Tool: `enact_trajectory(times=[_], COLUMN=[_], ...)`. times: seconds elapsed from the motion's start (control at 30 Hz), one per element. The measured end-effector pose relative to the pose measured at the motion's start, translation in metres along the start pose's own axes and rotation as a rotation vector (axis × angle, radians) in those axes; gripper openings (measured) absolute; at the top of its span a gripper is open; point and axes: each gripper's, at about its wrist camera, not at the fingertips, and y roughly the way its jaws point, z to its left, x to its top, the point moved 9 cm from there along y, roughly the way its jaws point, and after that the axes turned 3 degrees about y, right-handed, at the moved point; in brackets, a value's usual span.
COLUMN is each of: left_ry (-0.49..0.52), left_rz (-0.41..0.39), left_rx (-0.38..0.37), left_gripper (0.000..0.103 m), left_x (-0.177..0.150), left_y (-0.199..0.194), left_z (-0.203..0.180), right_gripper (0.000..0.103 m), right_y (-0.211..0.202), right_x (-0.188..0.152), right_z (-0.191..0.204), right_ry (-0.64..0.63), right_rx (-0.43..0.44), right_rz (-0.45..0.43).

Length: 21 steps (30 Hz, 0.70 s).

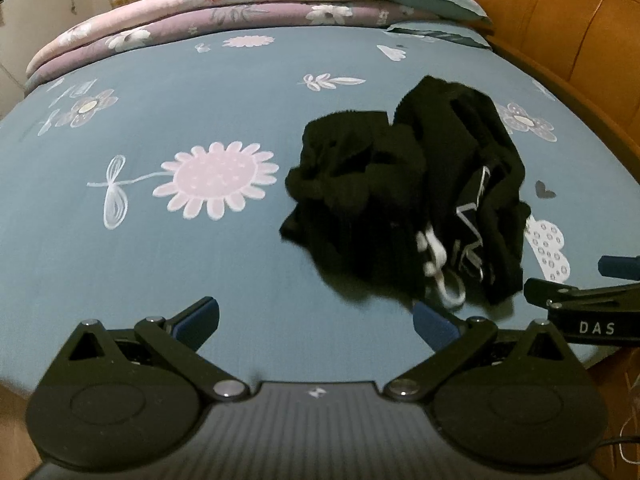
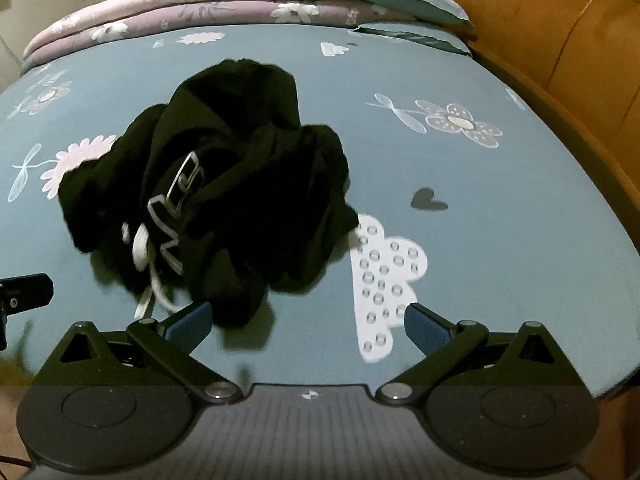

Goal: Fold clothes
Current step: 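Lower the right gripper onto the black pants and close on the fabric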

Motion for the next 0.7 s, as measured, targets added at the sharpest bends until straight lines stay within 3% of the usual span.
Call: enact_trajectory(times=[0.3, 0.6, 0.7], left_ry=[-0.004, 0.028, 0.06], left_rz=[0.008, 0.03, 0.053], left_rx=[0.006, -0.041, -0.036], left_gripper=[0.102, 0.102, 0.102], left_x=[0.048, 0.081, 0.085], left_y=[0.019, 0.045, 0.06], left_z=[0.01, 0.004, 0.0], right_gripper=[0.103, 0.103, 0.103], right_y=[0.012, 0.029, 0.043], right_x=[0.052, 0.082, 0.083], right_z=[0.001, 0.016, 0.018], right_ry=[-0.012, -0.028, -0.043], right_rx=[0.032, 0.12, 0.109], right_rz=[-0.011, 0.03, 0.062])
